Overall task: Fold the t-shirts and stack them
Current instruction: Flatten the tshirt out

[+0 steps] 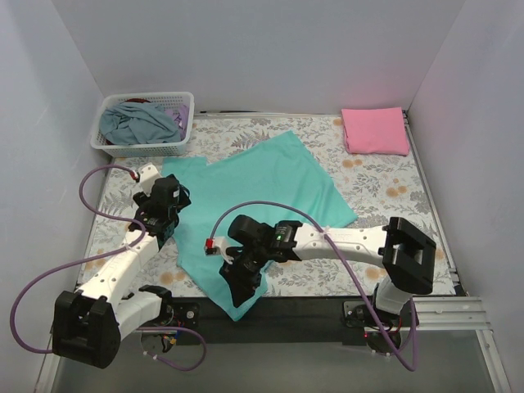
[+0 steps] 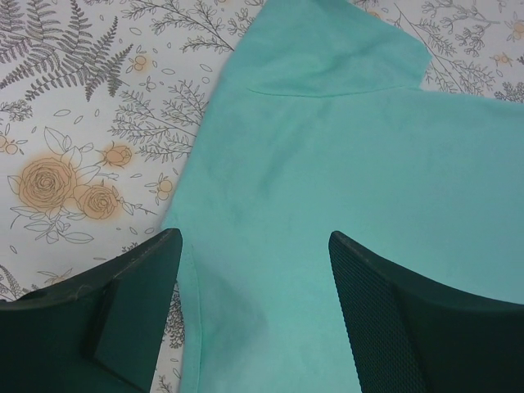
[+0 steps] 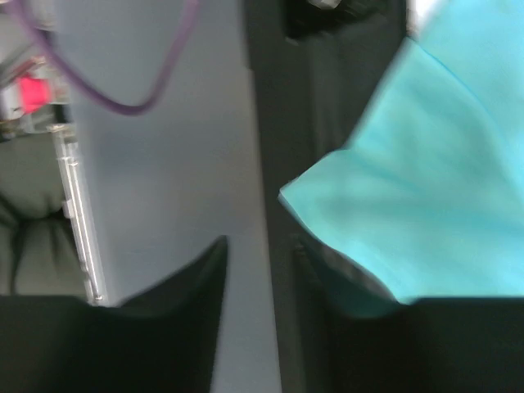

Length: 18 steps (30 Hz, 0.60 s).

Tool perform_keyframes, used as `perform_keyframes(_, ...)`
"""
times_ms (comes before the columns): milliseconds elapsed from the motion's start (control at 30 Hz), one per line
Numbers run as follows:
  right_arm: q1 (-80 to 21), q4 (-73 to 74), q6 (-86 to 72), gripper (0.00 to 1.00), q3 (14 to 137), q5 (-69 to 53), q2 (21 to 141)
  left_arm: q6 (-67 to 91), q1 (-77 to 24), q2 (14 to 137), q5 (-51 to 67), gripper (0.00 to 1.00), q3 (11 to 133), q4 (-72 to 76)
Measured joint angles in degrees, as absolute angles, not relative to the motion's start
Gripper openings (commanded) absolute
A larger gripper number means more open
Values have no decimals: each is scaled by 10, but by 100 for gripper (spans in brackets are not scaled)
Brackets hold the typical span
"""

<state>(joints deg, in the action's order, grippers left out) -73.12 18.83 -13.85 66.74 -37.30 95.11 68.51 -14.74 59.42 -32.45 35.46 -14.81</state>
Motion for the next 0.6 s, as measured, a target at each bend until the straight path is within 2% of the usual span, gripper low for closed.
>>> perform_keyframes(67, -730, 218, -131, 52, 669, -345, 951, 687, -147, 594, -323, 71, 355, -150)
perform_keyframes(233, -676, 274, -130, 55, 668, -222, 917, 688, -147, 596, -298, 72, 353, -150)
perform_keyframes(433, -450, 274, -178, 56, 558, -19, 775, 688, -147, 619, -269, 72, 353, -150)
perform_keyframes(600, -294, 273, -209, 55, 462, 67, 713, 688, -147, 630, -252, 72, 353, -149)
